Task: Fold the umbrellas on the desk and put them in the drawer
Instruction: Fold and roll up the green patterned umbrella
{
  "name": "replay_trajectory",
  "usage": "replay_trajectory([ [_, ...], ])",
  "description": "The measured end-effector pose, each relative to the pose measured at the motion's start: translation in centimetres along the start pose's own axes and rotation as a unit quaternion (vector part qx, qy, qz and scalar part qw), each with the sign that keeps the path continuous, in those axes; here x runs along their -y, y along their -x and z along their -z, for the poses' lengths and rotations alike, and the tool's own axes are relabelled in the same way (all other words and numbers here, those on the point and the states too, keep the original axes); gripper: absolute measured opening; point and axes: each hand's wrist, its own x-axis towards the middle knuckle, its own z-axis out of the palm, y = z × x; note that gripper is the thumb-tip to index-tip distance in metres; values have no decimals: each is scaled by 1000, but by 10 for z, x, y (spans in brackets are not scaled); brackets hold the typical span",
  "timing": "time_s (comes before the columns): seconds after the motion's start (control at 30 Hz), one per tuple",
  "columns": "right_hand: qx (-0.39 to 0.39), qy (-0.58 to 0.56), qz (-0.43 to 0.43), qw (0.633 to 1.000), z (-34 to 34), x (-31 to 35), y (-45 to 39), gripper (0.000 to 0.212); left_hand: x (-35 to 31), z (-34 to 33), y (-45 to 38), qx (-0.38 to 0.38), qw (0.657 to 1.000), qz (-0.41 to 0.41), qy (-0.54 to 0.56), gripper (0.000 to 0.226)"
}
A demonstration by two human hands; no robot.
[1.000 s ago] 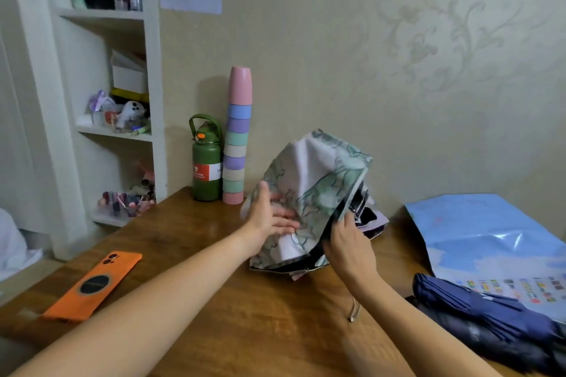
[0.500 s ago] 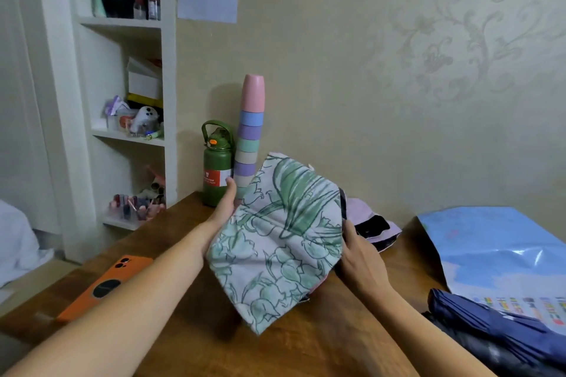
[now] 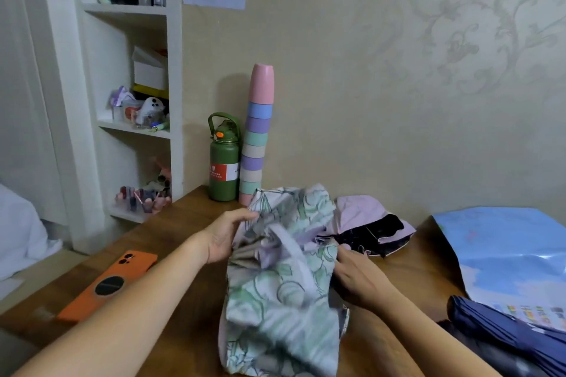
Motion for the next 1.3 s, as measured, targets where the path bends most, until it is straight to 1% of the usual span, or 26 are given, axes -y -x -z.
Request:
replay_trajectory([
  [0.07,26,-51,-9,998,-6,3,0,49,1,-2,-1,9,1000,-10,-13,30],
  [0.13,63,-58,-40,996,-13,4,-2,52,4,4,-13,23,994,-25,-102,60],
  [0.17,75,-52,-55,994,-19,2,-3,51,3,4,-14,26,986,-25,-164,68],
  [0.23,117,-57,-98,987,-29,0,-6,48,-1,3,-16,50,956,-17,-288,59],
  [0.27,127,-62,-114,983,-32,-2,-7,46,-4,-3,-12,82,934,-12,-349,54],
  [0.33,127,-68,-135,980,-36,-4,-12,41,-10,-15,-7,138,882,12,-450,60],
  [0.37,121,-68,-143,980,-39,-5,-14,37,-9,-21,-7,158,845,18,-511,71],
  [0.4,119,-71,-153,978,-39,-5,-16,31,-4,-25,-11,162,795,15,-584,91],
  [0.43,113,-64,-159,979,-40,-5,-17,25,2,-27,-14,152,739,4,-656,112],
  [0.47,106,-57,-168,978,-39,-4,-18,22,9,-29,-15,140,694,-2,-707,127],
  [0.5,98,-57,-180,977,-40,-4,-19,23,17,-29,-17,124,676,-17,-726,132],
  [0.57,82,-76,-197,974,-41,-3,-17,33,31,-27,-20,88,682,-59,-724,123],
  [0.63,93,-102,-212,967,-41,-2,-16,44,42,-26,-21,59,687,-104,-717,97],
  [0.7,112,-121,-231,959,-39,-1,-14,45,47,-24,-22,41,689,-134,-711,72],
  [0.77,107,-139,-255,951,-37,3,-11,47,48,-22,-26,29,683,-148,-715,59],
  [0.83,44,-140,-279,949,-37,14,-9,51,47,-21,-30,29,691,-144,-707,54],
  [0.9,-78,-129,-306,940,-30,32,-10,46,44,-19,-35,33,714,-135,-686,51],
  [0.93,-136,-118,-300,937,-23,43,-10,40,43,-17,-38,37,722,-132,-678,51],
  [0.97,-182,-102,-262,942,-15,54,-10,35,43,-16,-40,37,728,-130,-672,51],
  [1.0,-212,-80,-192,955,-8,65,-8,30,43,-15,-43,35,734,-126,-666,53],
  [1.03,-217,-66,-109,968,-2,76,-6,26,43,-13,-46,34,739,-119,-662,54],
  [1.07,-194,-62,-27,979,2,87,-4,25,43,-12,-49,36,742,-116,-660,54],
  [1.13,-84,-71,80,991,4,104,-2,29,42,-12,-51,36,741,-111,-661,53],
  [1.2,42,-90,86,991,-3,114,-2,44,41,-14,-51,34,741,-106,-662,51],
  [1.23,80,-107,68,989,-8,114,-1,51,40,-15,-50,33,741,-103,-663,51],
  [1.3,95,-138,36,985,-17,108,0,53,40,-16,-47,31,740,-101,-665,48],
])
